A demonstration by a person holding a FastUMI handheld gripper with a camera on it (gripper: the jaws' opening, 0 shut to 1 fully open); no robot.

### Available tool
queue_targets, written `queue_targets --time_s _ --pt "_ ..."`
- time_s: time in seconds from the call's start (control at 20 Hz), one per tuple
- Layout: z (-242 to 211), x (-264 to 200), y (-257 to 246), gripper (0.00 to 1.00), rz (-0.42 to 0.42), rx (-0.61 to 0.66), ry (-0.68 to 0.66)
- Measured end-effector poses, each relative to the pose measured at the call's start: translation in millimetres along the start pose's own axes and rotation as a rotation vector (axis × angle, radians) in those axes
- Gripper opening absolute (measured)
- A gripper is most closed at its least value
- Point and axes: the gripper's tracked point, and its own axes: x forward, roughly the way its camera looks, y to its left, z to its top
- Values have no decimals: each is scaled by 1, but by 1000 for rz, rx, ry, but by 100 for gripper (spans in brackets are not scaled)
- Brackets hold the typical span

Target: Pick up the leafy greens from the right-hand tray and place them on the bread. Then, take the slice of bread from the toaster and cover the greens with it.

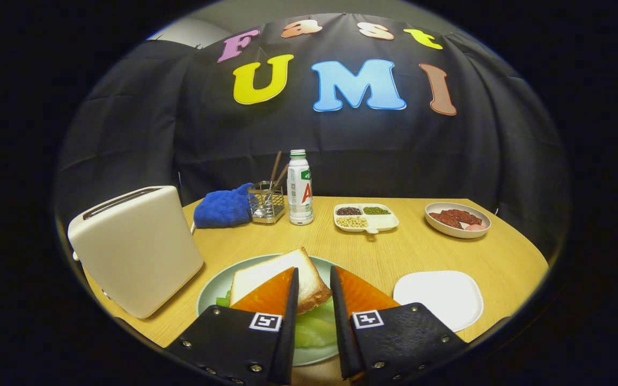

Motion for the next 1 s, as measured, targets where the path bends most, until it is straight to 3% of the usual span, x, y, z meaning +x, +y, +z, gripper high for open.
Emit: queue_targets --time_s 0.15,0.3,0.5,0.65,0.8,1.0 --pt "7 -4 -5 34 -15 -22 -27" --pt "15 -9 -7 48 -7 -31 -62" --pt "34 -23 -22 48 1 -2 -114" --pt "60 -43 -60 48 -37 -8 -194" --pt "78 -58 -85 48 66 -95 -289" --pt "70 -79 -186 48 -50 -176 -277"
